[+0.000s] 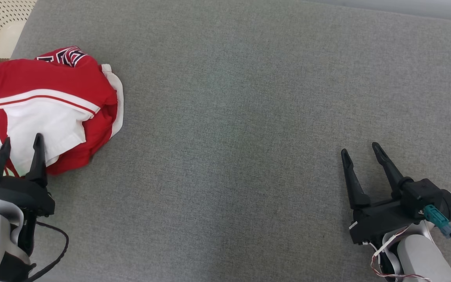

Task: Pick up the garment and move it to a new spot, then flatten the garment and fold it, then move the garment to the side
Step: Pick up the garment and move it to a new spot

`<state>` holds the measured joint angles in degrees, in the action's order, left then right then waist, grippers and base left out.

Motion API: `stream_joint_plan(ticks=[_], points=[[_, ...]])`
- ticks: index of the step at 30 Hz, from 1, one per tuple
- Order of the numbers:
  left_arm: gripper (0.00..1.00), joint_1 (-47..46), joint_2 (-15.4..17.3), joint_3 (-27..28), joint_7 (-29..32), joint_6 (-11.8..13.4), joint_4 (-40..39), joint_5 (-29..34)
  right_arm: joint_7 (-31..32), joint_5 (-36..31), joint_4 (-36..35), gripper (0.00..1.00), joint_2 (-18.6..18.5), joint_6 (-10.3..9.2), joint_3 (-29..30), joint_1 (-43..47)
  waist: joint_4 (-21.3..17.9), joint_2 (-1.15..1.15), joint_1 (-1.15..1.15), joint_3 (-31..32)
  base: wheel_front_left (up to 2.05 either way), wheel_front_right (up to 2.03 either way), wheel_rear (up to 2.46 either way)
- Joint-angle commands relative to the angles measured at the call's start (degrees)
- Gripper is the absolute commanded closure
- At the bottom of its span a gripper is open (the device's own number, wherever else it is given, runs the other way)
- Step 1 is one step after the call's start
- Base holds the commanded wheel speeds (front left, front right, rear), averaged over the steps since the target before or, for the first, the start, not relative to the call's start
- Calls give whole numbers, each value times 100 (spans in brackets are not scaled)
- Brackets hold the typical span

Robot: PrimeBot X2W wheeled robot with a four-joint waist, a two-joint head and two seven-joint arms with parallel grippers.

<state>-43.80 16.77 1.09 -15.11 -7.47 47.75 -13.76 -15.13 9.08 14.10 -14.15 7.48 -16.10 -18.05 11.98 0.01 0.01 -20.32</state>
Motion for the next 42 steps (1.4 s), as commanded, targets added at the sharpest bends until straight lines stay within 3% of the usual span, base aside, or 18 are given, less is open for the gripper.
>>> stream_joint_plan(ticks=[1, 7, 8, 9, 10, 12, 20, 29, 42], points=[[0, -51, 48, -33, -10, -1, 76, -50, -1, 29, 8, 0, 3, 2, 19, 49, -17, -1, -1, -5, 0, 0, 0], [2, -31, 58, -157, -10, -1, 225, -187, -1, 40, 9, 0, 51, 2, 60, 67, -53, -1, -1, -2, 0, 0, 0], [13, -33, 78, -178, -10, -1, 219, -198, -1, 38, 8, 0, 58, 2, 69, 67, -53, -1, -1, -2, 0, 0, 0], [51, -26, 94, -226, -10, -1, 227, -196, -1, 40, 8, 0, 64, 2, 78, 64, -54, -1, -1, -3, 0, 0, 0], [64, -21, 103, -295, -10, -1, 239, -174, -1, 40, -4, 0, 69, 2, 99, 56, -53, -1, -1, -6, 0, 0, 0], [100, -39, 113, -344, -10, -1, 274, -215, -2, 21, -31, 0, 85, 2, 157, 54, -40, -1, -1, -13, 0, 0, 0], [100, -161, 211, -519, -9, -1, -142, -211, -2, 38, -18, 0, 168, 2, 257, 113, -27, -1, -1, 57, 0, 0, 0], [100, -855, 798, -1524, -9, -1, -1278, 135, -1, 104, 110, 0, 424, 2, 288, 291, -87, -1, -1, 581, 0, 0, 0], [100, -2131, 962, -3224, 157, -1, -2129, -359, -1, 196, 141, 0, 848, 2, 296, 405, -662, -1, -1, 939, 0, 0, 0]])
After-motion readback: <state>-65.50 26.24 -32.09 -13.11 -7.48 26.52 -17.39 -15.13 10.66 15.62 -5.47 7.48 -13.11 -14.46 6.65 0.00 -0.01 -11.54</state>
